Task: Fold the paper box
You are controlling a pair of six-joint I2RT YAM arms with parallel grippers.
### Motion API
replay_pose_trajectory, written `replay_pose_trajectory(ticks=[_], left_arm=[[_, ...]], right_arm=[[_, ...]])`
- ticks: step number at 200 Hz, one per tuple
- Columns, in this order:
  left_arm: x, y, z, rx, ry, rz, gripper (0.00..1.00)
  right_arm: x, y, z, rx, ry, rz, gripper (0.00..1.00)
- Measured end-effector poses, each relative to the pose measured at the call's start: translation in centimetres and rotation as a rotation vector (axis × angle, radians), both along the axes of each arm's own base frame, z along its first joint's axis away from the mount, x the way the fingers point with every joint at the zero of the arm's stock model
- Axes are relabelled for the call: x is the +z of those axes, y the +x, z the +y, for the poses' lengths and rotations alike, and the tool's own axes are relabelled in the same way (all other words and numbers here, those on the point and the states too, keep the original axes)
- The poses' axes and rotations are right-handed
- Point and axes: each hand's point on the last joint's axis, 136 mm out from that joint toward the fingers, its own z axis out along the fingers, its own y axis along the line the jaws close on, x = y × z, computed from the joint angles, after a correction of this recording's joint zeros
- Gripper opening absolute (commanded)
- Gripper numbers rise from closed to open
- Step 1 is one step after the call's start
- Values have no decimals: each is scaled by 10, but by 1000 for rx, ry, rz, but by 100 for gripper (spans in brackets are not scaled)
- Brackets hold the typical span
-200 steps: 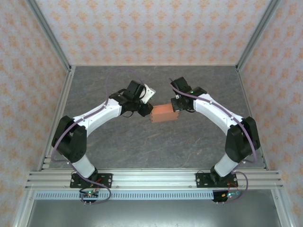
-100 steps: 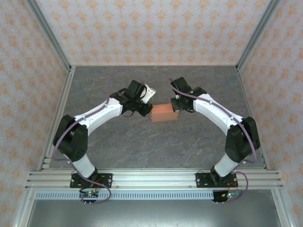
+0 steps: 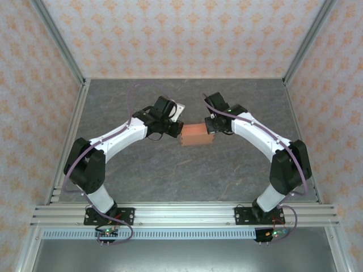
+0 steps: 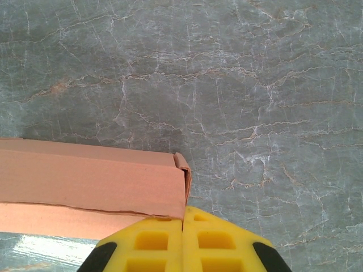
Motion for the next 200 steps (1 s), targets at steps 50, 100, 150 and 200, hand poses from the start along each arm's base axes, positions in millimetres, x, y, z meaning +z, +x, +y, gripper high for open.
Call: replay_pose_trajectory(ticks=[50,100,150,200], left_arm=[[1,1,-1,78,-46,39,0],[5,6,-3,153,-99,57,0],[9,11,-4,219,-141,70,0],[10,14,-4,252,-163,75,0]], right_arm=[[-1,-1,-1,-10,3,0,0],[-2,-2,-2,-18,6,0,0],[-1,-2,-2,-22,7,-3,0],[-1,-2,-2,-22,7,-3,0]])
